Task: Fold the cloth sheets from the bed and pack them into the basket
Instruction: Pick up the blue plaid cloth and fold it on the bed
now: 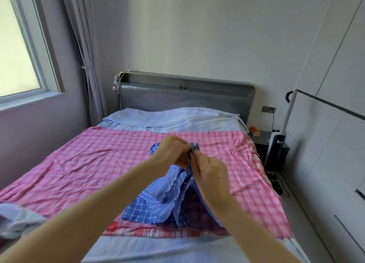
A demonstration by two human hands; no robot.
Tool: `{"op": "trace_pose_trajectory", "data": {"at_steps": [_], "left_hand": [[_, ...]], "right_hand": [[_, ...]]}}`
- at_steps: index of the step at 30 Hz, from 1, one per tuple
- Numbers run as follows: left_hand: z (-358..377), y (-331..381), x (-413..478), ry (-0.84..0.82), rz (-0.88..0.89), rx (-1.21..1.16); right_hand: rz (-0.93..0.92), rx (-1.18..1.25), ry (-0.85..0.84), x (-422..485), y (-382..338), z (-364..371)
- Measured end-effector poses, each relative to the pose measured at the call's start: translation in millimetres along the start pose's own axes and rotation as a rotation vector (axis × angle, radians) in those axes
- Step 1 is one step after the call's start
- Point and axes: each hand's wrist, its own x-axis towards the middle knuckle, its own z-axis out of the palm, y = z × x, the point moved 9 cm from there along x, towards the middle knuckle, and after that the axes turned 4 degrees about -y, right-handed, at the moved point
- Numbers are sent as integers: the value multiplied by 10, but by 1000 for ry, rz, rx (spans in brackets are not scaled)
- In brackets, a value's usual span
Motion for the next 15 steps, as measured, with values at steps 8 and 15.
{"op": "trace_pose_trajectory", "data": {"at_steps": [8,15], "left_hand": [[84,-62,-20,26,3,18],[160,260,-40,-73,158,540]], "right_hand": [[108,250,-142,-73,194,27],[459,517,-527,91,617,144]]}}
